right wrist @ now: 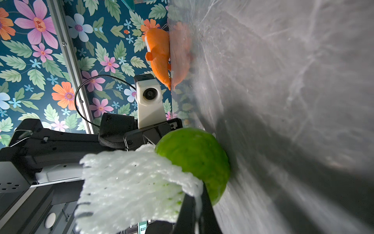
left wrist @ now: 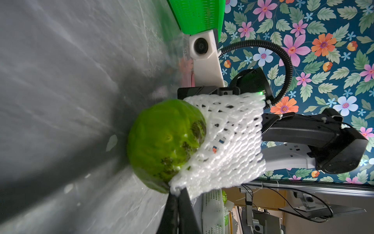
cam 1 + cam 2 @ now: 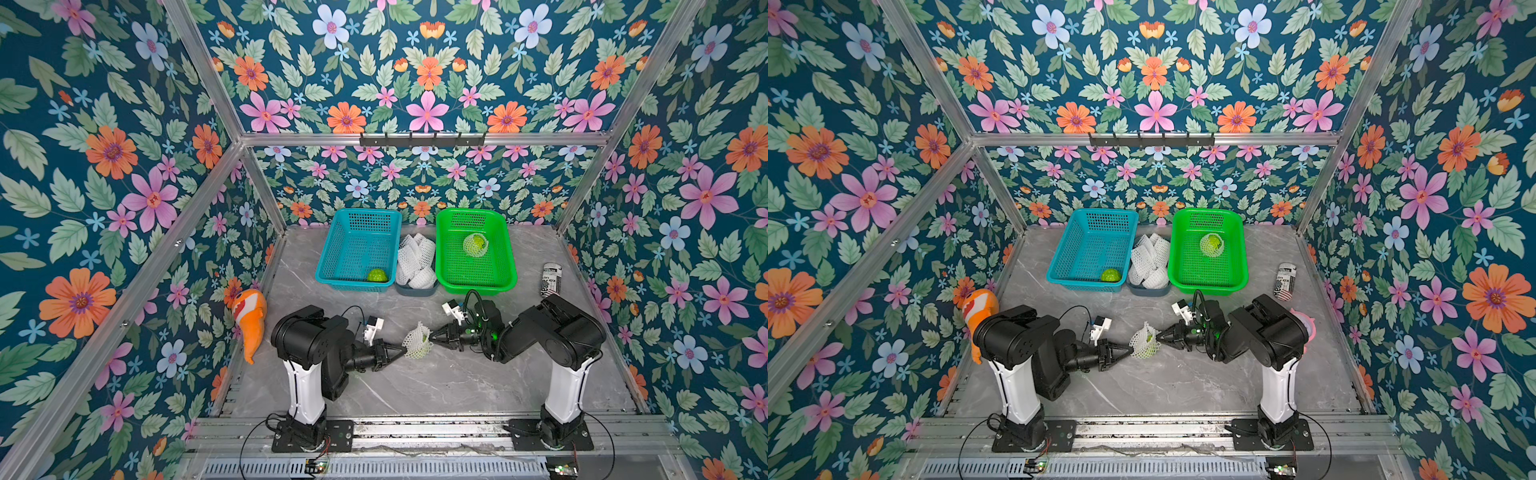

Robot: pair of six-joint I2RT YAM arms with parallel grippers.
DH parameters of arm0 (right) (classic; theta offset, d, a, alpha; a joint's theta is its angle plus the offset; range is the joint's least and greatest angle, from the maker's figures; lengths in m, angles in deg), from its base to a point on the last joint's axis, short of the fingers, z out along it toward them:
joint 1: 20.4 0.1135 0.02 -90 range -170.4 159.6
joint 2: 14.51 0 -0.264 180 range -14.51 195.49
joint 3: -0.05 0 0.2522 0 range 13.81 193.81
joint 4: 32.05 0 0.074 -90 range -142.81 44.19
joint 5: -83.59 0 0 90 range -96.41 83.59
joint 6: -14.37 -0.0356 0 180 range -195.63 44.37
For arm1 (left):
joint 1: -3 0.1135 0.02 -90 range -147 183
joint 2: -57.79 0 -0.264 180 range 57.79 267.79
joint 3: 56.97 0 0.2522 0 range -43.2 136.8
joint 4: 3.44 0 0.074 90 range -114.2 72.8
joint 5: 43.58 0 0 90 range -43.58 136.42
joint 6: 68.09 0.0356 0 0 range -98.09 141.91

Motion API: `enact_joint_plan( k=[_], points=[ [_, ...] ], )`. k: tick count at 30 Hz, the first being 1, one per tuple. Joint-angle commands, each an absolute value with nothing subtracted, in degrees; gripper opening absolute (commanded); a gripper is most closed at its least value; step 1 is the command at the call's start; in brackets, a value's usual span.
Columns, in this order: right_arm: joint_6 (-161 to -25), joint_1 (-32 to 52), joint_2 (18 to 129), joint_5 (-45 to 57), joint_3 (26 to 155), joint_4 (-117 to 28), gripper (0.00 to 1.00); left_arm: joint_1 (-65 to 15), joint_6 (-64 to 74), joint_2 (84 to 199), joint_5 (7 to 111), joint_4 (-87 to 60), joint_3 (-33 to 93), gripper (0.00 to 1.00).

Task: Sleeve custard apples in foam nets
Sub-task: Put on the foam net on the custard apple.

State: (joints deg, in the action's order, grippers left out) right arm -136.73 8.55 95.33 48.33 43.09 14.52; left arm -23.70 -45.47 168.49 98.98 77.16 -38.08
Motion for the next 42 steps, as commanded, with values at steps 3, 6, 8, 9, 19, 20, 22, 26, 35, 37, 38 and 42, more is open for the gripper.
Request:
enact_joint_plan(
  k=[3,6,8,9,19,20,22,26,35,37,38,42],
  points=[
    [-132.1,8.8,93.4,46.8,44.9,5.4,0.0,-23.3,-44.1,169.7,98.9,81.3,-38.4,0.0],
    [-130.6,8.8,92.2,46.2,46.1,1.4,0.0,-22.8,-44.1,169.7,99.0,81.3,-38.4,0.0],
    [-129.8,8.8,91.6,45.9,46.8,-0.5,0.0,-22.5,-44.3,169.5,98.9,81.3,-38.3,0.0],
    [-130.0,8.8,91.5,45.8,47.1,-0.7,0.0,-22.3,-44.4,169.4,98.8,81.3,-38.1,0.0],
    [-130.4,8.8,92.2,43.5,49.8,-2.8,0.0,-20.4,-44.8,170.8,98.2,81.3,-37.1,0.0],
    [-130.2,8.9,92.3,43.3,50.3,-3.3,0.0,-20.3,-44.8,170.7,98.3,81.3,-37.0,0.0],
    [-129.4,8.9,92.1,43.2,51.2,-5.1,0.0,-20.0,-44.8,171.1,98.1,81.3,-36.6,0.0],
    [-128.0,9.2,92.6,42.6,52.5,-8.2,0.0,-20.0,-44.8,172.9,98.2,81.3,-35.8,0.0],
    [-127.9,10.2,93.4,41.3,54.1,-10.0,0.0,-19.9,-45.4,173.2,97.5,81.3,-35.0,0.0],
    [-128.0,10.2,93.6,40.8,54.2,-10.3,0.0,-19.8,-45.5,173.9,97.3,81.3,-34.9,0.0],
    [-128.0,10.1,93.7,40.6,54.2,-10.3,0.0,-19.7,-45.6,174.3,97.1,81.3,-34.9,0.0],
    [-129.5,10.1,93.0,41.7,53.2,-6.9,0.0,-19.6,-46.1,173.5,97.7,81.3,-34.6,0.0]
  ],
)
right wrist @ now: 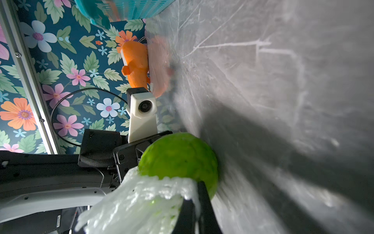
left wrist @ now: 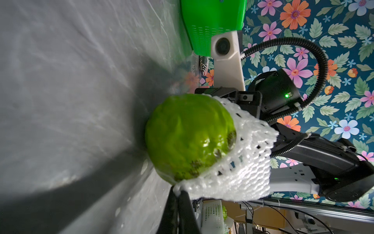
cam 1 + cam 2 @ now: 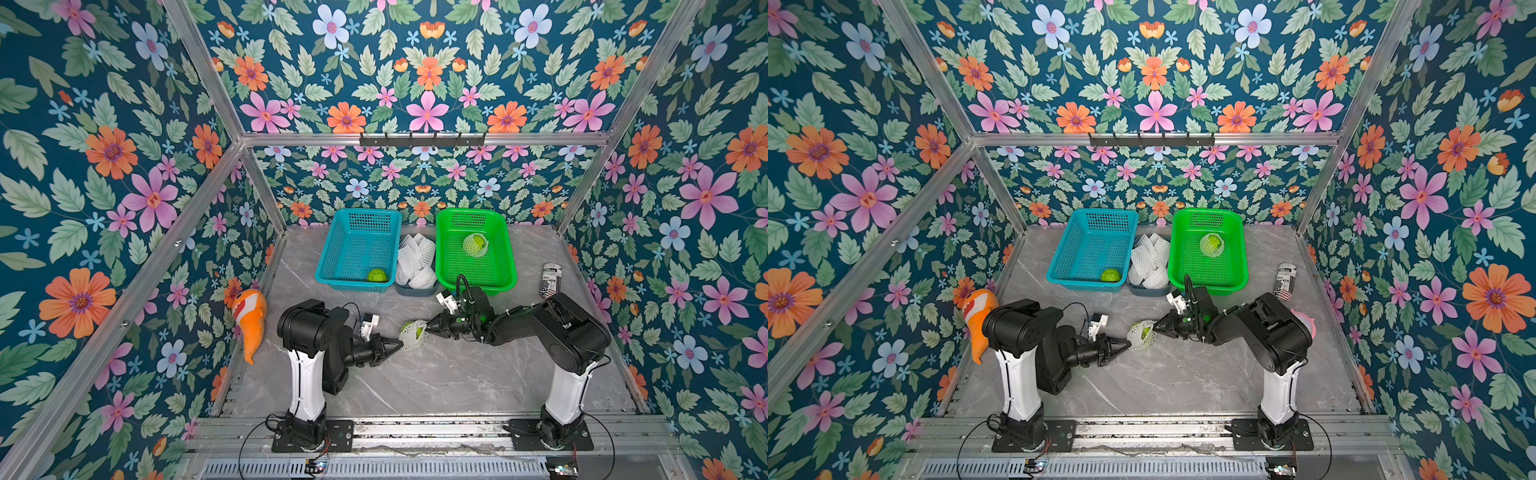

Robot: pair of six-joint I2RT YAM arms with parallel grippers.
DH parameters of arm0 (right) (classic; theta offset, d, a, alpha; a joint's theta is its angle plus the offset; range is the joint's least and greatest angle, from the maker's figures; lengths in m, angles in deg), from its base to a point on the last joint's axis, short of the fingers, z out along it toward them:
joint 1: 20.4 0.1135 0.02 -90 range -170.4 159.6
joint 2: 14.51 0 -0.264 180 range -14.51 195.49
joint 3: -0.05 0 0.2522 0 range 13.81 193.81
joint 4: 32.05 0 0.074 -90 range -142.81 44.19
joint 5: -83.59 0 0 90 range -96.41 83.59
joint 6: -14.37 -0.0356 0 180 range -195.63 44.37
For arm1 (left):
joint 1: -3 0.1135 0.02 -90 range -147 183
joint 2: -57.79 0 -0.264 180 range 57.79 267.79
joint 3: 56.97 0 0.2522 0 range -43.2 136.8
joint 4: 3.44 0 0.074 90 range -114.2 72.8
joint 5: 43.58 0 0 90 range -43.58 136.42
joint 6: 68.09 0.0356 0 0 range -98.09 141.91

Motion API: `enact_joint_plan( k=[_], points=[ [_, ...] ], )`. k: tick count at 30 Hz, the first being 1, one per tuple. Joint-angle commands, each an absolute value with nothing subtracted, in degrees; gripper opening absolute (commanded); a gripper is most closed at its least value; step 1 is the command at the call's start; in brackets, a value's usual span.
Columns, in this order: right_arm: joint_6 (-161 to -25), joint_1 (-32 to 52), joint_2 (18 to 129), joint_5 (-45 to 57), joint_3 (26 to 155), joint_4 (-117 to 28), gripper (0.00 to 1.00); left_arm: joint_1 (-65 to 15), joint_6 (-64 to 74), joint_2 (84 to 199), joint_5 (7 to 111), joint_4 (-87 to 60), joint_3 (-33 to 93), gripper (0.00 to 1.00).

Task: Sleeve custard apples in foam nets
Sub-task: Put on the foam net on the custard apple.

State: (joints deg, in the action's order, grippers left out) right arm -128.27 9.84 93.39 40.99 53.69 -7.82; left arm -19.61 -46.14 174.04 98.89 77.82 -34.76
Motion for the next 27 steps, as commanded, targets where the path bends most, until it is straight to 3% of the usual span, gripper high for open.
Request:
enact_joint_plan(
  k=[1,11,27],
  points=[
    [-129.7,10.2,92.7,42.0,53.1,-6.7,0.0,-19.6,-46.4,172.7,97.7,81.3,-34.7,0.0],
    [-129.9,10.2,86.4,43.5,54.1,-7.5,0.0,-19.6,-49.9,165.1,97.3,81.3,-33.6,0.0],
    [-131.0,10.0,91.0,42.7,52.7,-5.8,0.0,-19.7,-49.6,171.0,97.0,81.3,-32.6,0.0]
  ],
)
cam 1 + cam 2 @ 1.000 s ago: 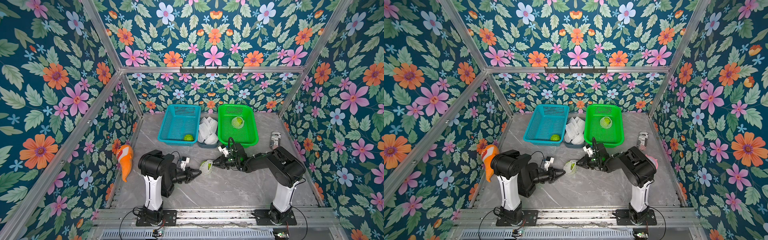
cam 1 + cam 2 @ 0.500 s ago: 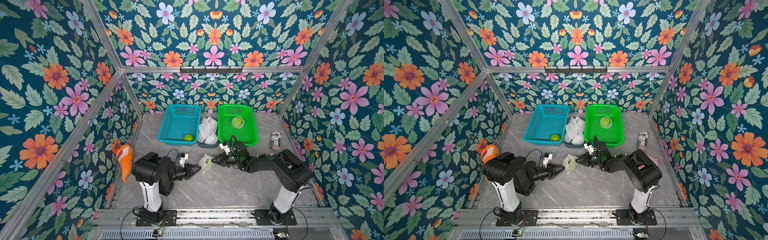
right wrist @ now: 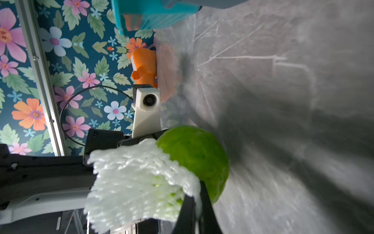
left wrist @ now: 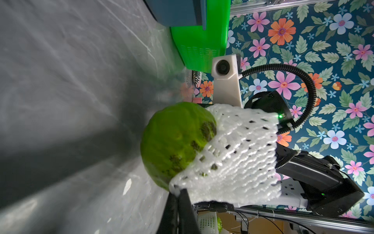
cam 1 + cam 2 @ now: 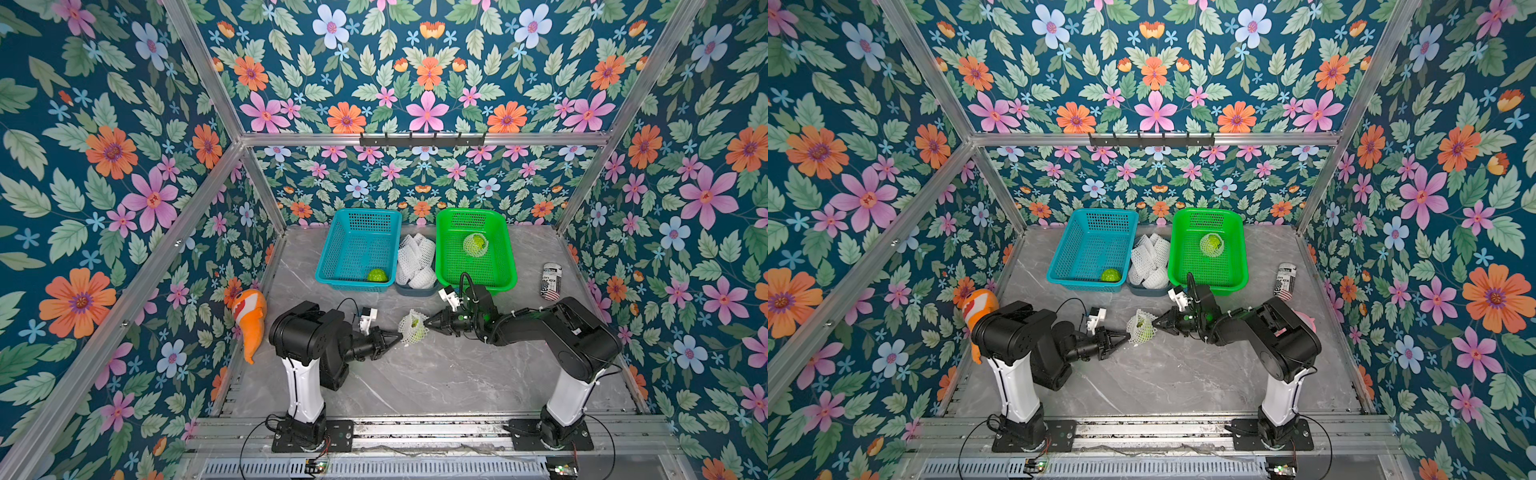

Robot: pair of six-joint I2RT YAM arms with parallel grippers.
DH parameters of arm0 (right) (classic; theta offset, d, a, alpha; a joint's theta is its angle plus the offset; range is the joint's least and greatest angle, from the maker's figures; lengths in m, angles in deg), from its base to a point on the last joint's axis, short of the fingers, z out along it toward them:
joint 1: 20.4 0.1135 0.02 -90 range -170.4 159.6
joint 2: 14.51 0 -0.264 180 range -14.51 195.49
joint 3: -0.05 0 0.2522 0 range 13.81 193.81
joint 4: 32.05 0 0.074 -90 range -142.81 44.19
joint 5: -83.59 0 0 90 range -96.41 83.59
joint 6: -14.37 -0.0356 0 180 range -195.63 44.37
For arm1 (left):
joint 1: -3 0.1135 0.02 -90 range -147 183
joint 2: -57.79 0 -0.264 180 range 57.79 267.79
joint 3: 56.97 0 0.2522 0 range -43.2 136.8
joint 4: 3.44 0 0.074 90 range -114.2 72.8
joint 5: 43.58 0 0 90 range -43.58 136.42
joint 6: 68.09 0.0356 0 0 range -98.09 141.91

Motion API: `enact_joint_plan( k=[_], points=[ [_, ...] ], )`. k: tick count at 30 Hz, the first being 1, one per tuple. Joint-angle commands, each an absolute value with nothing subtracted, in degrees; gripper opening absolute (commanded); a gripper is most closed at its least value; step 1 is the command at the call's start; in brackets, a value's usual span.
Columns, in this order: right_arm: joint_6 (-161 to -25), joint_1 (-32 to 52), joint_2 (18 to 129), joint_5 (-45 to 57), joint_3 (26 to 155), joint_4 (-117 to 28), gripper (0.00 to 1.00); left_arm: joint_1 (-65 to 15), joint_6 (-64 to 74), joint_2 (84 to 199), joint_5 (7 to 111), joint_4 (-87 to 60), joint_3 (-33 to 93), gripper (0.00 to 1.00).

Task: Sleeve custard apples in foam nets
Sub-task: Put on the foam net on the custard apple.

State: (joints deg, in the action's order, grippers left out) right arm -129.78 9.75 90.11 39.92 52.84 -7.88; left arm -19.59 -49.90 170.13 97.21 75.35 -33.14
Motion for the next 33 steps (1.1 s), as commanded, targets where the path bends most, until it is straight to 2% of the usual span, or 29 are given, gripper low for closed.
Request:
enact_joint_plan(
  k=[1,9,28,33],
  points=[
    [-131.3,9.9,91.3,42.6,52.7,-5.6,0.0,-19.7,-49.6,171.5,96.8,81.3,-32.4,0.0],
    [-128.2,9.8,92.1,39.7,54.9,-13.4,0.0,-19.6,-50.0,175.4,96.1,81.3,-30.9,0.0],
    [-133.3,9.9,90.7,41.6,52.5,-7.9,0.0,-18.4,-50.4,171.6,95.4,77.1,-29.3,0.0],
    [-134.7,10.0,90.6,41.4,51.6,-6.6,0.0,-17.9,-48.7,170.4,95.4,72.8,-27.7,0.03]
  ],
)
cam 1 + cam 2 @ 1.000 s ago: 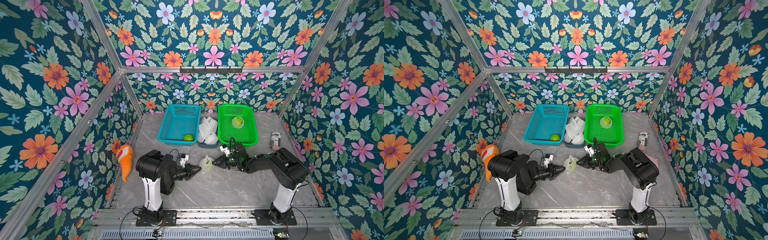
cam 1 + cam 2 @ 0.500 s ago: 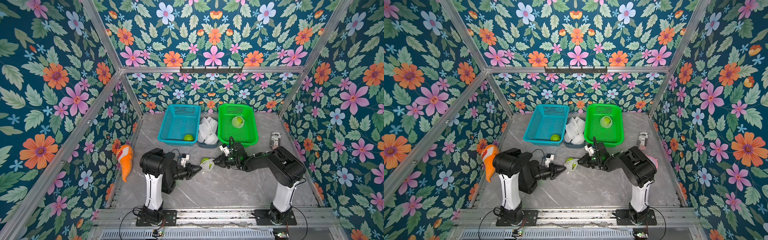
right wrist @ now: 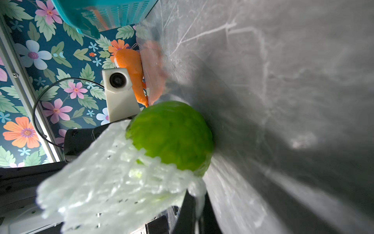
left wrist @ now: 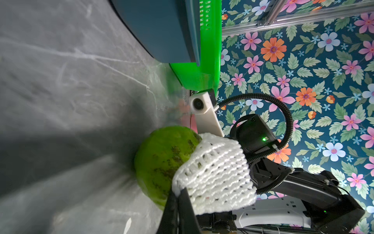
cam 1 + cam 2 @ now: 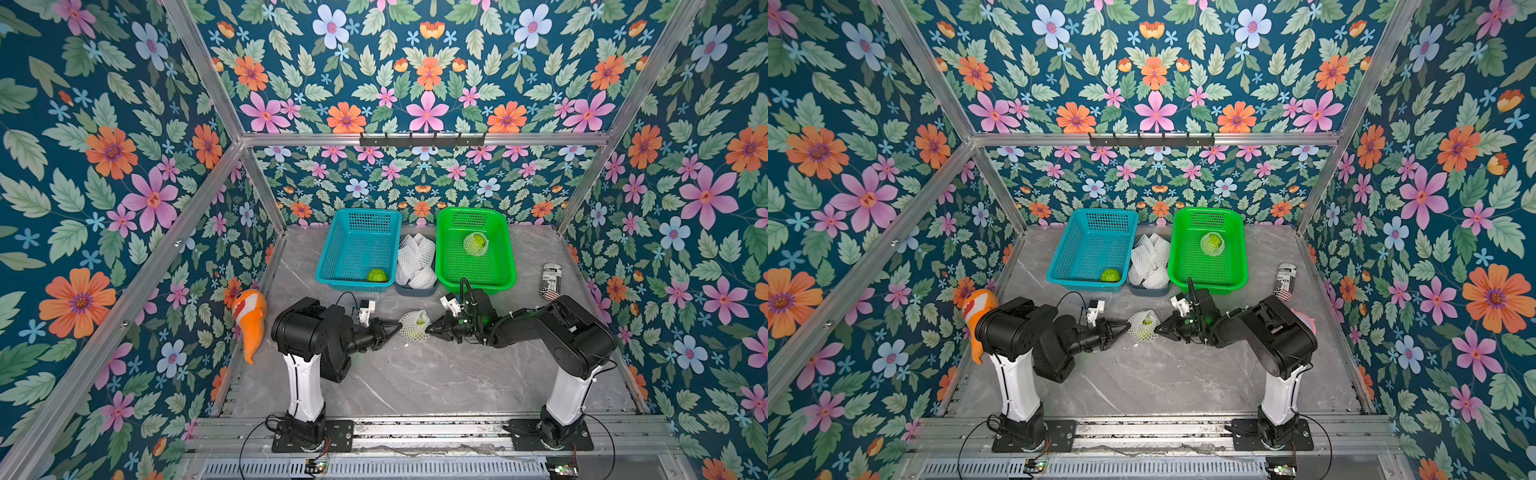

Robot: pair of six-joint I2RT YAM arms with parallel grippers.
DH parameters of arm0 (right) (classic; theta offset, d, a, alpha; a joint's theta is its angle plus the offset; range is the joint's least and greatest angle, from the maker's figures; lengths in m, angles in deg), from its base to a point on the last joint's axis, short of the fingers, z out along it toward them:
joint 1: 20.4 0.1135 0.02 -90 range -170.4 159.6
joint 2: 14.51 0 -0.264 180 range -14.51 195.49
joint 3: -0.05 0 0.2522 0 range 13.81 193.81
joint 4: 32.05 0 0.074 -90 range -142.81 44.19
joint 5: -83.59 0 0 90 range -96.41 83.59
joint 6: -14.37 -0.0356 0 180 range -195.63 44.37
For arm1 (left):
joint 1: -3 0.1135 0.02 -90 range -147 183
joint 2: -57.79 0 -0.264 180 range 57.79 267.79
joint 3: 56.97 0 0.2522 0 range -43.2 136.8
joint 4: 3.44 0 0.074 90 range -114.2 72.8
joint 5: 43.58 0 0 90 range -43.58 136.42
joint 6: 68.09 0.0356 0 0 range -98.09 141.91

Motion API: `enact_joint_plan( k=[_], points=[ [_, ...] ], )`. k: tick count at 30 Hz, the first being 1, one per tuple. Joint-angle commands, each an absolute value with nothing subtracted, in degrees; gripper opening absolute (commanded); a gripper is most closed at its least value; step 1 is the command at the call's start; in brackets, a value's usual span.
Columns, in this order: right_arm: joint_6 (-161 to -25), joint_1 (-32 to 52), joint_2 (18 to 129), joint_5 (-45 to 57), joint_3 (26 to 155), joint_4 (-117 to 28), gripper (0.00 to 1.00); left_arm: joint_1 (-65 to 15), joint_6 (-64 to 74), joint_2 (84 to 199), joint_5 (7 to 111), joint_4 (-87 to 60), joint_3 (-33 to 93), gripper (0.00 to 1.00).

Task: Sleeve custard apples in foam nets
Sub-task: Put on the foam net on the custard apple.

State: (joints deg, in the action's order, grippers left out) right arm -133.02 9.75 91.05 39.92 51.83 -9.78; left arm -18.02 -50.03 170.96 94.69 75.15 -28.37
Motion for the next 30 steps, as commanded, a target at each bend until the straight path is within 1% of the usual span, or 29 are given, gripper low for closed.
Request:
enact_joint_plan(
  k=[1,7,13,17,21,30],
  points=[
    [-135.1,10.0,90.5,41.3,51.5,-6.2,0.0,-17.8,-48.4,170.2,95.3,71.7,-27.4,0.03],
    [-139.9,10.0,91.4,40.3,51.1,-1.7,0.0,-17.7,-44.3,167.9,94.6,62.5,-25.4,0.02],
    [-139.8,9.9,92.0,37.8,52.5,-6.9,0.0,-17.7,-40.9,166.3,94.0,55.0,-23.6,0.0],
    [-140.8,10.0,92.4,37.2,52.7,-6.5,0.0,-17.7,-41.0,166.0,94.4,54.1,-22.7,0.0],
    [-138.9,9.9,93.0,35.7,53.0,-10.3,0.0,-17.7,-38.1,166.0,93.5,49.7,-22.4,0.0],
    [-140.0,9.9,94.7,34.8,53.5,-9.7,0.0,-17.8,-38.7,167.7,93.3,50.8,-22.1,0.0]
  ],
)
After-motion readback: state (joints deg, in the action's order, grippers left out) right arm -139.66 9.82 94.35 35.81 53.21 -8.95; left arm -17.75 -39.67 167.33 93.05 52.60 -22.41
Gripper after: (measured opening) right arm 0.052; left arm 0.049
